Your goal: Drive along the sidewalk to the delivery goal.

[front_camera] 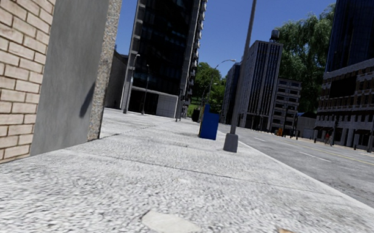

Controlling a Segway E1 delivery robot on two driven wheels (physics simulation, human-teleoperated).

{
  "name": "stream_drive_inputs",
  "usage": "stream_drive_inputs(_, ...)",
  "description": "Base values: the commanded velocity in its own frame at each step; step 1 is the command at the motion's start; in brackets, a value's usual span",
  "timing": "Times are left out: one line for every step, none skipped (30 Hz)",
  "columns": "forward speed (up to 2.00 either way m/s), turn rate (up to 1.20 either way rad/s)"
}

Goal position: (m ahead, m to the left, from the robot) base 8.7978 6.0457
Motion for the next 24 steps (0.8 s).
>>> stream_drive_inputs(1.41,0.00)
stream_drive_inputs(1.41,0.00)
stream_drive_inputs(1.41,0.00)
stream_drive_inputs(1.41,0.00)
stream_drive_inputs(1.41,0.00)
stream_drive_inputs(1.41,0.00)
stream_drive_inputs(1.41,0.00)
stream_drive_inputs(1.41,0.00)
stream_drive_inputs(1.41,0.00)
stream_drive_inputs(1.41,0.00)
stream_drive_inputs(1.41,0.00)
stream_drive_inputs(1.41,0.00)
stream_drive_inputs(1.41,0.00)
stream_drive_inputs(1.41,0.00)
stream_drive_inputs(1.41,0.00)
stream_drive_inputs(1.41,0.00)
stream_drive_inputs(1.41,0.00)
stream_drive_inputs(1.41,0.00)
stream_drive_inputs(1.41,0.00)
stream_drive_inputs(1.41,0.00)
stream_drive_inputs(1.41,0.00)
stream_drive_inputs(1.41,0.00)
stream_drive_inputs(1.41,0.00)
stream_drive_inputs(1.41,0.00)
